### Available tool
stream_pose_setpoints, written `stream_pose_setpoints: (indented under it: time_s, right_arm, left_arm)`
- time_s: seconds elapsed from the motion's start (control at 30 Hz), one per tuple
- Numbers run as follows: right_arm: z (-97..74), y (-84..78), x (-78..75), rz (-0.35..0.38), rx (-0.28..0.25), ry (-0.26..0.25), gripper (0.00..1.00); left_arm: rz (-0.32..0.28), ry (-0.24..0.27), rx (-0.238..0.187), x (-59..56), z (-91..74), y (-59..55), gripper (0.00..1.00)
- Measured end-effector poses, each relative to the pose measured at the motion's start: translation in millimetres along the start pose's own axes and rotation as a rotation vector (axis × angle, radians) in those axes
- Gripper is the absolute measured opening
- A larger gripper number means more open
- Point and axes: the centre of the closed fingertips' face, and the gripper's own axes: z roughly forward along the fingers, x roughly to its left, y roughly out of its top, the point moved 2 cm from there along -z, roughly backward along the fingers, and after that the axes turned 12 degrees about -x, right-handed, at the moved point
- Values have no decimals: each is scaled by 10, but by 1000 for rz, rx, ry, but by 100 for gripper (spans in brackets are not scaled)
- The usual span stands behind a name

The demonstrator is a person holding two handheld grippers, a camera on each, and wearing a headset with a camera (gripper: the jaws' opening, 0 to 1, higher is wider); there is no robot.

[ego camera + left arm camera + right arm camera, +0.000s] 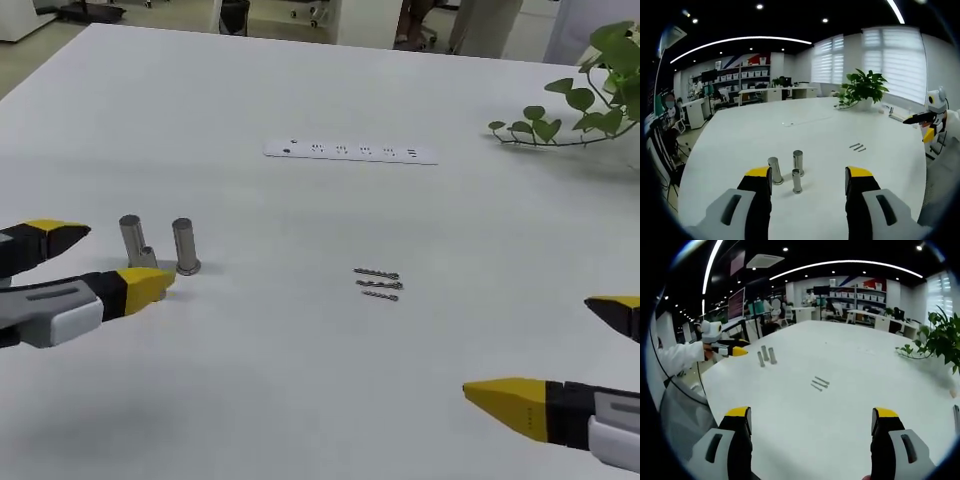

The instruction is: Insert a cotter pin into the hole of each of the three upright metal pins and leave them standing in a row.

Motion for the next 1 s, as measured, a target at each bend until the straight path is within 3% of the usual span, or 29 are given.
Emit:
stream_pose_setpoints:
  time_s: [0.1, 0.23, 0.43, 0.8, 1.0]
  right_arm:
    - [-2, -33, 2, 0, 12, 2, 98]
    - [-15, -38, 6, 1, 17, 3, 98]
    - [-41, -37, -37, 2, 21, -10, 98]
    - [-63, -102, -71, 13, 42, -21, 98]
    - [-59, -127, -24, 11, 55, 6, 98]
  left_arm:
    - [-29, 14, 1, 54, 46, -26, 51]
    - [-23, 24, 10, 113, 98, -71, 40]
    - [-20, 15, 52, 145, 179, -193, 38]
    - [-41, 21, 85, 164, 346, -371, 28]
    - [-38, 27, 106, 182, 417, -482, 26]
